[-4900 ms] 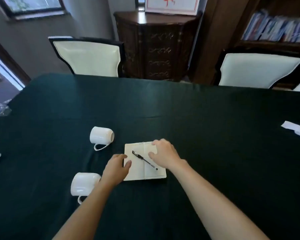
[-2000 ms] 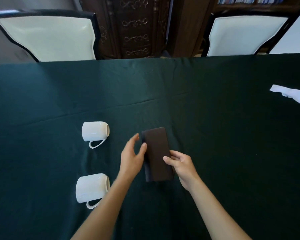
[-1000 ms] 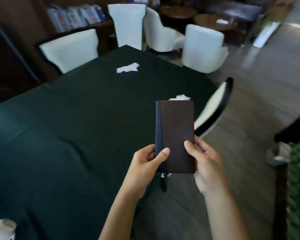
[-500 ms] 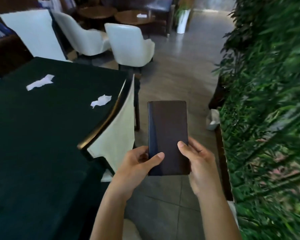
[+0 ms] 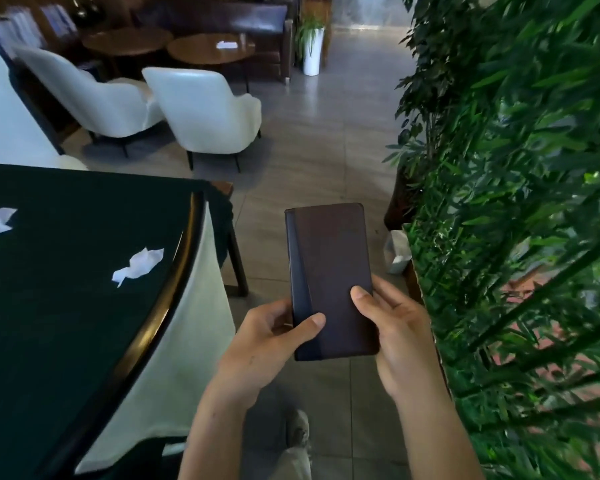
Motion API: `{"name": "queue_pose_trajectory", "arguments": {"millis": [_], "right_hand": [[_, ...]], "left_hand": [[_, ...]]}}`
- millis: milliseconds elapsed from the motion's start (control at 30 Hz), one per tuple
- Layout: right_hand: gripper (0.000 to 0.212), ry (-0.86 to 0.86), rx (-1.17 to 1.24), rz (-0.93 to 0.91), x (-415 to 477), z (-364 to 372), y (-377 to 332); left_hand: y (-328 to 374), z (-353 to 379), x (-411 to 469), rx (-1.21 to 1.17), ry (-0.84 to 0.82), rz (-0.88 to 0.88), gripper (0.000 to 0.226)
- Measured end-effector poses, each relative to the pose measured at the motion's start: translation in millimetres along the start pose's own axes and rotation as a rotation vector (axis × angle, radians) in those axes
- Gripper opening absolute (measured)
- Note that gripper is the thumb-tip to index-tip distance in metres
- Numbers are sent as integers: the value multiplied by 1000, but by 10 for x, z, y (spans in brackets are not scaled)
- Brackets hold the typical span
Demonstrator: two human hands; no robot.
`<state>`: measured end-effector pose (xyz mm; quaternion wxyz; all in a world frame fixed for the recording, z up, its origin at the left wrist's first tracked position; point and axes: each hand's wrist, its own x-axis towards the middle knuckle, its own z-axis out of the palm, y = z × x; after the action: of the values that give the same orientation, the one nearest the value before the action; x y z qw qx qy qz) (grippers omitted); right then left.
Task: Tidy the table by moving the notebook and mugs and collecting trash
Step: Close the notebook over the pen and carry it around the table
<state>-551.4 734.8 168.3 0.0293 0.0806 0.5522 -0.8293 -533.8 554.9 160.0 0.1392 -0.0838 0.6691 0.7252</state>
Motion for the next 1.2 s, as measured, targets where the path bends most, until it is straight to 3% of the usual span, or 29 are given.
{"name": "queue_pose_trajectory", "arguments": {"millis": [167,467,667,767,933,1200], "right_hand": [[27,-1,8,-40,811,296,-213],[27,31,15,-47,1905,449,-327],[26,-13,31,-33,2638,405,-393],[25,-45,25,-14,3113,369,-469],[42,-69,-27,19,4001,310,-610],[25,-269,-42,134,5246,480,-790]], "left_hand": [[403,-182,770,-66,-37,28,47],[800,-297,1805,-71,-47,8,37],[991,-229,2465,-117,-15,-3,58],[1096,-161,2867,-152,8,14,47],[1302,11,3597,-180,95,46,31],[1599,21,4385,-161,325,84,38]]}}
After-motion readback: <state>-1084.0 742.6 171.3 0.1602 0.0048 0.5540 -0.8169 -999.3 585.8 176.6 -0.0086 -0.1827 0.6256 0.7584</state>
